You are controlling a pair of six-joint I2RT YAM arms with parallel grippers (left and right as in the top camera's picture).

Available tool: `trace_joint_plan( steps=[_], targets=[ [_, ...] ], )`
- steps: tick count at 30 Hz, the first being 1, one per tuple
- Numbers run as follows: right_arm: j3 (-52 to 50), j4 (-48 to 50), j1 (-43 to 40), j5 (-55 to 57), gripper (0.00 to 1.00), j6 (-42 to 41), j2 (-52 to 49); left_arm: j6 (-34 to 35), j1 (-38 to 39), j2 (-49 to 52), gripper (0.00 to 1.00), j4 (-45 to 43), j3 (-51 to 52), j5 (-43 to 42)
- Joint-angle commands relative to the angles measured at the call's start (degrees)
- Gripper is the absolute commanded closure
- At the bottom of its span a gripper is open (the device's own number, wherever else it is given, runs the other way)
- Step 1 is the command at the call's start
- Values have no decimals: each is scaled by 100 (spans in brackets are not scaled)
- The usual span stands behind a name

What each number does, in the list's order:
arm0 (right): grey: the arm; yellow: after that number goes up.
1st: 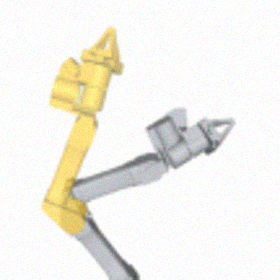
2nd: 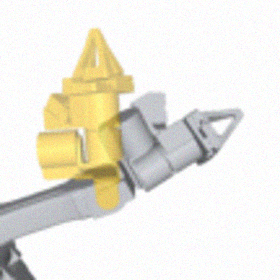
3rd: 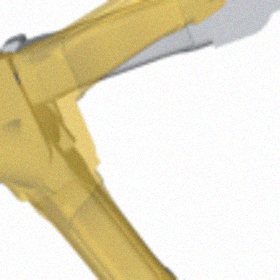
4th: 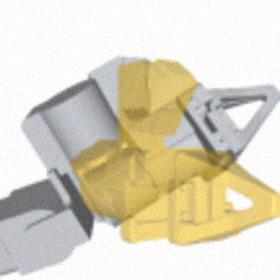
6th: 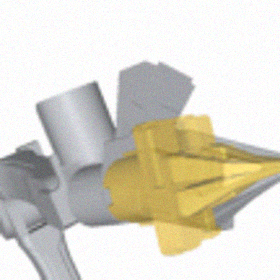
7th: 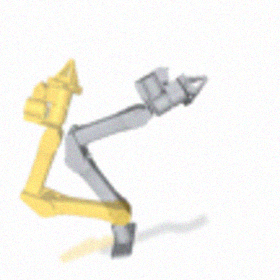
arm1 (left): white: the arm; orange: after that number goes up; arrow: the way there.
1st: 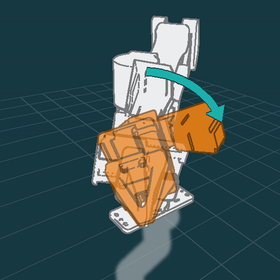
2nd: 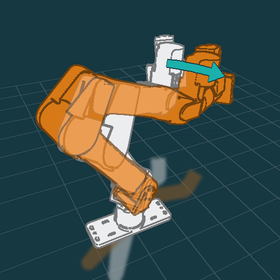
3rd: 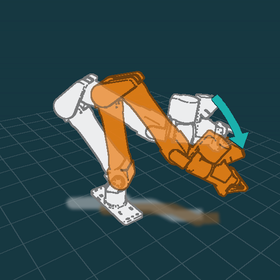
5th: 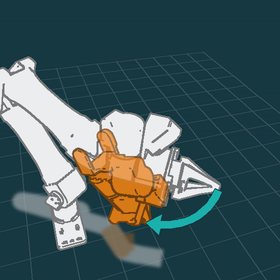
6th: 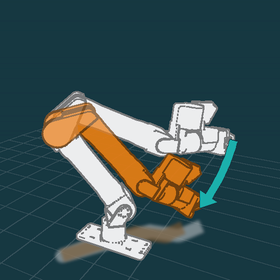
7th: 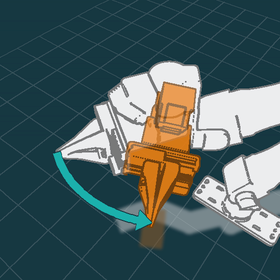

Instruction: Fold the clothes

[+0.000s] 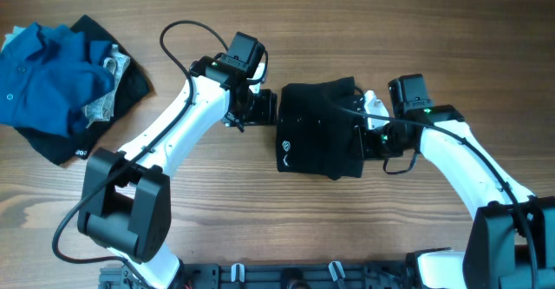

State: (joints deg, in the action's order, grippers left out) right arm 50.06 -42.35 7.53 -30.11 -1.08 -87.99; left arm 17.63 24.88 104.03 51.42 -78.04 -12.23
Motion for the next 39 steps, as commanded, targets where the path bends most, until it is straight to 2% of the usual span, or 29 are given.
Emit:
trace_joint_plan(
  steps=[1,5,6,13,15,17,18,19,20,22,24,25,26,27,28,29,31,32,34,36,39],
  targets=[
    [50,-28,-9,350,96,-129,-2,-94,-15,28,34,-55,59,33],
    [339,-505,-190,2782,96,-1652,201,-94,-13,28,34,-61,59,35],
    [391,-608,-216,3038,96,-1812,264,-94,-13,28,34,-63,59,35],
    [404,-791,-225,3128,96,-2061,407,-90,-13,28,34,-179,59,28],
    [404,-686,-225,2597,96,-1801,417,-90,9,28,34,-39,59,-151],
    [404,-352,-225,1283,70,-544,420,-94,107,31,34,201,76,-247],
    [404,-262,-225,826,52,-271,415,-92,157,31,34,205,120,-247],
    [404,-192,-225,568,38,-144,396,-92,208,31,33,181,170,-247],
    [400,-122,-225,520,30,-162,352,-90,267,35,33,90,251,-249],
    [319,17,-225,800,21,-240,177,-68,341,35,32,-179,450,-251],
    [177,190,-225,1073,18,-507,-24,-48,352,37,33,-240,516,-249],
    [92,278,-225,1093,18,-533,-175,-50,352,37,32,-238,520,-247],
    [76,269,-225,946,25,-518,-282,-50,350,37,32,-238,520,-247],
    [76,243,-223,452,35,-245,-387,-50,350,37,32,-240,520,-247],
    [76,199,-219,-476,50,483,-452,-52,350,37,32,-240,520,-245],
    [76,140,-214,-1043,56,898,-461,-52,350,37,32,-251,520,-245],
    [76,118,-214,-1364,60,1001,-442,-52,350,37,32,-302,520,-245],
    [76,118,-214,-1364,70,1001,-442,-52,350,37,32,-317,520,-245],
    [76,122,-214,-1115,94,892,-442,-52,350,37,32,-350,520,-245],
    [76,133,-214,382,96,-291,-439,-52,350,37,32,-356,520,-245],
    [83,103,-214,1609,96,-1012,-341,-52,350,37,32,-358,520,-243]
  ],
)
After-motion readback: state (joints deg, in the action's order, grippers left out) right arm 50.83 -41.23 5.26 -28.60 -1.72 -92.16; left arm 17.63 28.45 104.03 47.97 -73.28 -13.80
